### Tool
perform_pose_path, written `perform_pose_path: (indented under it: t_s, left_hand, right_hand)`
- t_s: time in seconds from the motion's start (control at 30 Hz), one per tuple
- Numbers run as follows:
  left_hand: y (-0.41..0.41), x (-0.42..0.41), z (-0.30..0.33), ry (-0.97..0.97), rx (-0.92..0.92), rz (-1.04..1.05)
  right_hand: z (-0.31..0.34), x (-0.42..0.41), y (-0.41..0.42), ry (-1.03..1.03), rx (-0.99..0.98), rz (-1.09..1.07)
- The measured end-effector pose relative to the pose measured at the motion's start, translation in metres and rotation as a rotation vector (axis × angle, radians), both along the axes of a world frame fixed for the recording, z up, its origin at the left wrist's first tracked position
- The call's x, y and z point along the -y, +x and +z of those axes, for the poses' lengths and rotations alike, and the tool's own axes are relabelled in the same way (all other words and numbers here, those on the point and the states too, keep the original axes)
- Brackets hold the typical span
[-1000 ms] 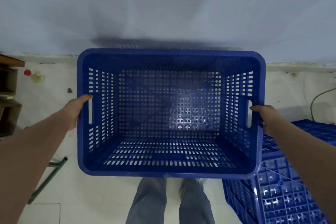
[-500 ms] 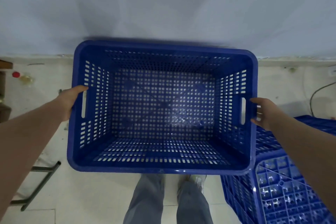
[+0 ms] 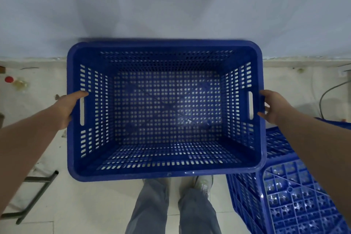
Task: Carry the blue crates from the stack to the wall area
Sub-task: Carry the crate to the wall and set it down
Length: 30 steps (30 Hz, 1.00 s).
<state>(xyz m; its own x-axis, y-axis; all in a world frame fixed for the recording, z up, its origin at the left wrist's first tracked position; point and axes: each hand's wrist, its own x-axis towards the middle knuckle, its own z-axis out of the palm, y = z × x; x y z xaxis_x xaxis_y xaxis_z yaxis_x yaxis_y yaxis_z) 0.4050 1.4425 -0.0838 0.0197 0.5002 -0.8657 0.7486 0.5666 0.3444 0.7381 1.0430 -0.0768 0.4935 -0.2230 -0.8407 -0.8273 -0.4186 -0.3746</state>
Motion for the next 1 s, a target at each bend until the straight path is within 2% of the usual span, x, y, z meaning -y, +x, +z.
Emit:
perform_pose_path:
  t_s: [0.13, 0.2, 0.27, 0.47, 0.57, 0.63, 0.87, 1.0]
  left_hand:
    - [0.002, 0.005, -0.012, 0.053, -0.038, -0.042]
    - [0.000, 0.002, -0.032, 0.076, -0.130, -0.118]
    - [0.025, 0.024, -0.010, 0.087, -0.186, -0.277]
    - [0.094, 0.103, 0.046, 0.155, -0.239, -1.157]
    - [0.109, 0.131, 0.078, 0.185, -0.207, -1.385]
    - [0.118, 0.149, 0.109, 0.228, -0.183, -1.454]
    - [0.143, 0.187, 0.273, 0.407, -0.028, -1.604]
    - [0.152, 0.207, 0.357, 0.499, 0.065, -1.681]
  right_hand:
    - [0.001, -0.009, -0.006, -0.002, 0.029, 0.079]
    - [0.000, -0.013, -0.009, -0.013, 0.045, 0.138]
    - [0.002, -0.017, -0.011, -0.050, 0.065, 0.237]
    - [0.028, -0.017, -0.027, -0.307, 0.077, 0.999]
    - [0.062, -0.016, -0.042, -0.387, 0.073, 1.373]
    - [0.094, -0.014, -0.049, -0.424, 0.084, 1.488]
    - [0.273, -0.011, -0.079, -0.379, 0.212, 1.380]
    - [0.369, 0.008, -0.097, -0.414, 0.295, 1.213]
